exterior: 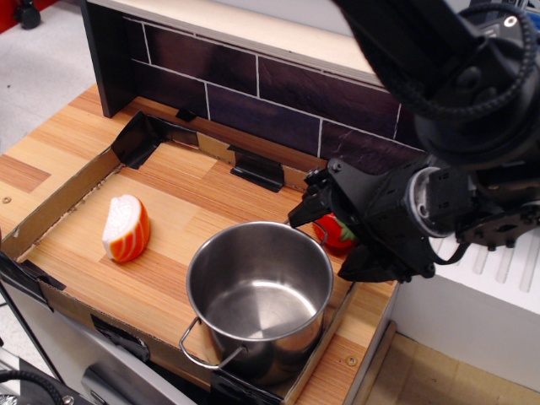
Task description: Topple metal pot
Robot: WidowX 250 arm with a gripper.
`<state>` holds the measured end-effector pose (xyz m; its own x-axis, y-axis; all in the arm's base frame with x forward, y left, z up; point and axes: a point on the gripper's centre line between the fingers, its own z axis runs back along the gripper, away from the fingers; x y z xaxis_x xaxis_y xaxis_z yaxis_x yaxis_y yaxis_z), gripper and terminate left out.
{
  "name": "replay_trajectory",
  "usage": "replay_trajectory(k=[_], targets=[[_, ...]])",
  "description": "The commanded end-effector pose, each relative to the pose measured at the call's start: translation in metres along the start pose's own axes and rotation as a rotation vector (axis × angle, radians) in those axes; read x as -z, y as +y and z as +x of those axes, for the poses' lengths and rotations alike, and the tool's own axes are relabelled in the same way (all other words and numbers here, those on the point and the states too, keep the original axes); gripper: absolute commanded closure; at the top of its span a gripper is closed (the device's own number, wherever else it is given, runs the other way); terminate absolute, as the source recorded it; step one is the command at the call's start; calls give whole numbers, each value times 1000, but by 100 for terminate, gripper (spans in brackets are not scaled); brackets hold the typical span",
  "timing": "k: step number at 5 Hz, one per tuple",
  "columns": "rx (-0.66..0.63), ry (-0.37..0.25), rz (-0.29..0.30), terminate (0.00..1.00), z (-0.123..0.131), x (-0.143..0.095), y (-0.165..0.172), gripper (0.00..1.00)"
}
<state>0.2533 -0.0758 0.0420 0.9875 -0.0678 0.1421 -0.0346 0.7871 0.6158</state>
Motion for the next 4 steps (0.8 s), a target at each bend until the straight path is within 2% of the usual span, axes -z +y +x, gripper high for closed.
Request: replay_trajectory(k=[1,2,3,4], targets=[[-48,21,25,0,2,15,14,0],[-47,21,28,0,2,18,15,100],[-33,29,9,0,-1,14,15,100],[-19,50,-77,0,0,9,17,100]])
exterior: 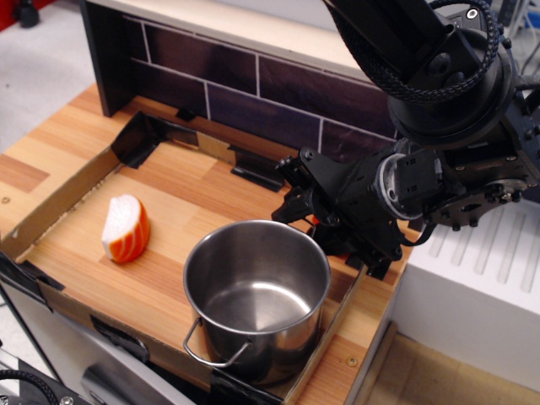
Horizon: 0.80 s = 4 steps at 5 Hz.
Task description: Topple metal pot
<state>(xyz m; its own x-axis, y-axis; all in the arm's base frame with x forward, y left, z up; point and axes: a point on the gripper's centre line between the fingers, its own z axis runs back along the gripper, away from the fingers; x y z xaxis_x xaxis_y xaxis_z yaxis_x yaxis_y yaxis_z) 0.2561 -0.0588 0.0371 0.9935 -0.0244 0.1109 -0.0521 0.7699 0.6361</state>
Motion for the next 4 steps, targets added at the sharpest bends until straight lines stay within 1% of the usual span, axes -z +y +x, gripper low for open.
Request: replay_trajectory(k=[1,2,3,4], targets=[[-7,24,-193,0,0,-9,11,100],[-1,39,-356,0,4,-19,21,100],[-26,78,-461,0,8,-21,29,100],[-59,68,-504,0,7,-12,31,100]])
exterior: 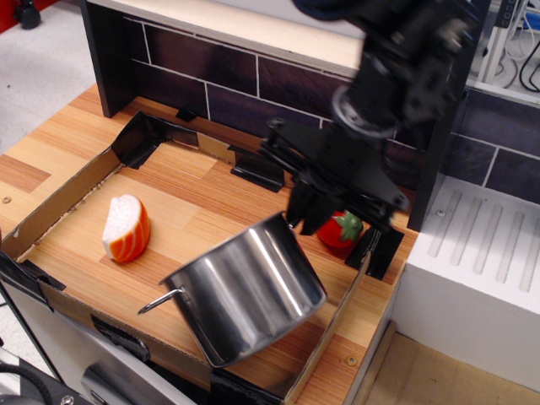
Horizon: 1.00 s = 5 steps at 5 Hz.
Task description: Topple metal pot
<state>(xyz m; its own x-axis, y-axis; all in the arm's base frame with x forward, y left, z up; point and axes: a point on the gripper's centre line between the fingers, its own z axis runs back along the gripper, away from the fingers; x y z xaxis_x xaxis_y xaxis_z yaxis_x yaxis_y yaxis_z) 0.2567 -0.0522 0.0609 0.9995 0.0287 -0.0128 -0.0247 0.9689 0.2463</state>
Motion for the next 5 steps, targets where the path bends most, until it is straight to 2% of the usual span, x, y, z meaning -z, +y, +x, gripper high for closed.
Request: replay_trajectory(k=[1,2,3,4,5], targets=[[-109,-61,-126,0,7,5,19,100],[-147,-52,-171,0,10,10,23,100],[-160,-80,-242,0,11,10,31,100],[-162,-55,-258,0,14,13,38,100],[-139,-70,-253,0,13,6,38,0]])
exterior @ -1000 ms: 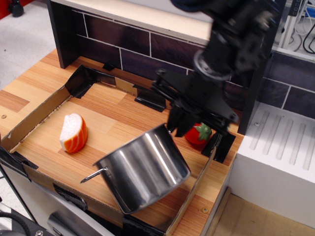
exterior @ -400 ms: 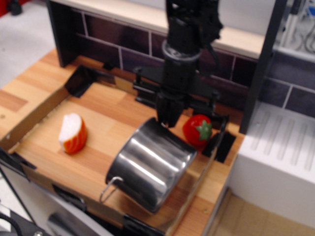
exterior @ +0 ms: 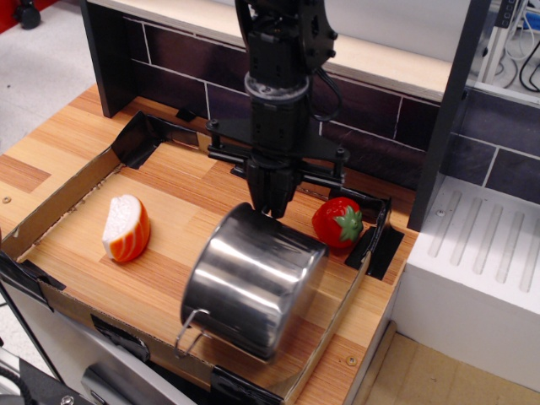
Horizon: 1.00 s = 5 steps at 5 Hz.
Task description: Topple metal pot
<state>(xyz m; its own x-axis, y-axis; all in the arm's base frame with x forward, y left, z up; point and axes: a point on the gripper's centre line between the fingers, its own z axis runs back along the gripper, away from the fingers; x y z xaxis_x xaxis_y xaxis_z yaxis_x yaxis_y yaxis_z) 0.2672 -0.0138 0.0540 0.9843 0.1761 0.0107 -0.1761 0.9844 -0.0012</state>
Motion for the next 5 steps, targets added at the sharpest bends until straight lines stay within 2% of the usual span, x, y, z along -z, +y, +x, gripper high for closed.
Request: replay_trajectory(k=[1,2,4,5], targets=[[10,-118,0,0,0,-21,1,0],[9,-232,40,0,-3,-43,2,0],[0,-196,-68,0,-7,-83,-2,0],[-3,-164,-86,0,-8,-92,-1,0]])
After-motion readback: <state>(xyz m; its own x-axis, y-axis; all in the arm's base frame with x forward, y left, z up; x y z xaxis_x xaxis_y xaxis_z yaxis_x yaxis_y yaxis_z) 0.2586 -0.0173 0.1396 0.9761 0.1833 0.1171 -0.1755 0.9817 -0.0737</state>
